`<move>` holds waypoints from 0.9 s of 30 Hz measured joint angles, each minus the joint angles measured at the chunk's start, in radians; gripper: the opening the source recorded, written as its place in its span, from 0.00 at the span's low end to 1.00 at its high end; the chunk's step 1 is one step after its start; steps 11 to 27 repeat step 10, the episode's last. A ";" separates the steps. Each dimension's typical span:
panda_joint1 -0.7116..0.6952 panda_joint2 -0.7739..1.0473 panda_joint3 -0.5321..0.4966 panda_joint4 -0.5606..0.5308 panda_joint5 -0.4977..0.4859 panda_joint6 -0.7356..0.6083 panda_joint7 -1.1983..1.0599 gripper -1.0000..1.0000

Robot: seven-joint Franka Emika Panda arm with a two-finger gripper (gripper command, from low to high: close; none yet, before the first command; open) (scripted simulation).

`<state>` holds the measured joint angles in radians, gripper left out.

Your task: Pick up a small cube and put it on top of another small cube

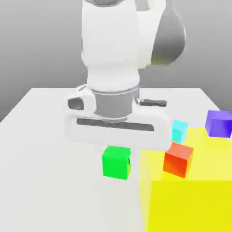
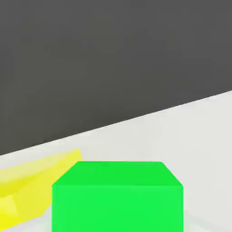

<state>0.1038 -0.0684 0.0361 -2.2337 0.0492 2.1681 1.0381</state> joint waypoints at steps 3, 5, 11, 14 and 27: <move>0.062 -0.042 0.045 0.042 -0.025 -0.085 0.030 0.00; 0.067 -0.021 0.050 0.009 -0.032 -0.031 0.037 0.00; 0.068 0.004 0.051 -0.027 -0.035 0.028 0.039 1.00; 0.068 0.004 0.051 -0.027 -0.035 0.028 0.039 1.00; 0.068 0.004 0.051 -0.027 -0.035 0.028 0.039 1.00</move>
